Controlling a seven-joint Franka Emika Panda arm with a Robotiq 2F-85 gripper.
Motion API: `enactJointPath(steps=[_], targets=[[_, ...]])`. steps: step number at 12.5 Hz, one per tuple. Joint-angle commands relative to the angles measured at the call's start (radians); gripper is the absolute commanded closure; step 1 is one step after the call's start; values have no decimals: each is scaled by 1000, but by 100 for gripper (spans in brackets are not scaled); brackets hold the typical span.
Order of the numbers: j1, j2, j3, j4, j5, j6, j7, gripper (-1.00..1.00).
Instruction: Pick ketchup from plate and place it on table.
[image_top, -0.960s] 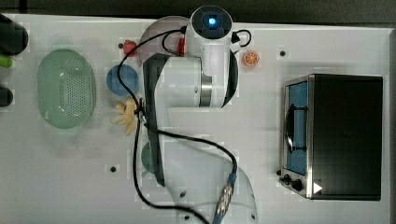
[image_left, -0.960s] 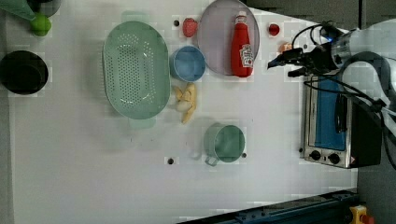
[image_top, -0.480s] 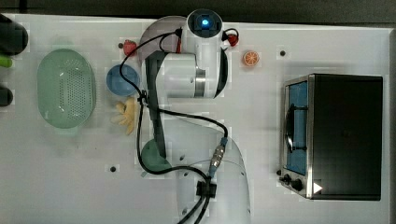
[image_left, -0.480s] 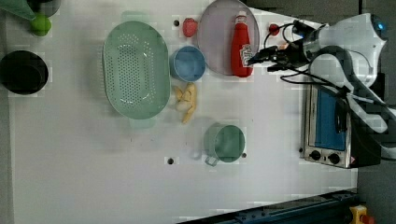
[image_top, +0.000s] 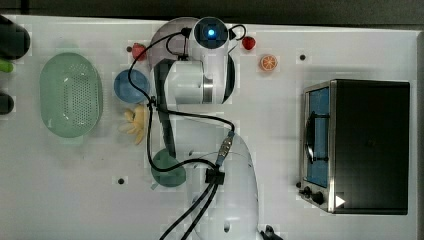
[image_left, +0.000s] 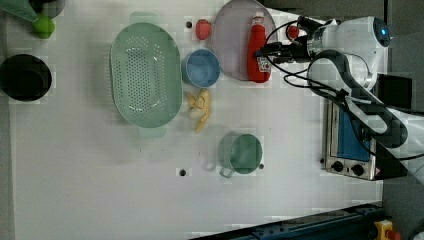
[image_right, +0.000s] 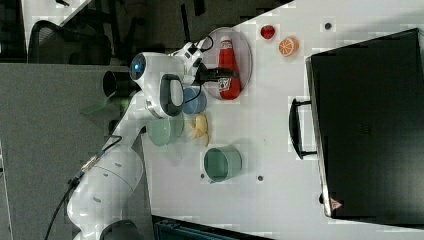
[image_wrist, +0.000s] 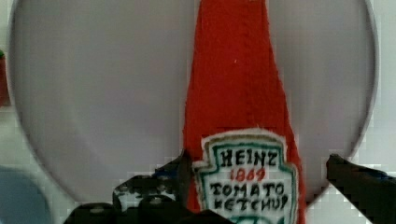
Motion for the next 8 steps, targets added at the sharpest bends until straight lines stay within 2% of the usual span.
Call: enactJointPath(steps=[1, 3, 4, 7, 8], targets=[[10, 31, -6, 34, -20, 69, -42, -100], [10, 51, -9, 36, -20, 92, -42, -100], [10, 53, -7, 38, -20, 100, -42, -92], [9, 47, -5, 47, -19, 98, -41, -20], [9, 41, -5, 47, -19, 92, -41, -17]])
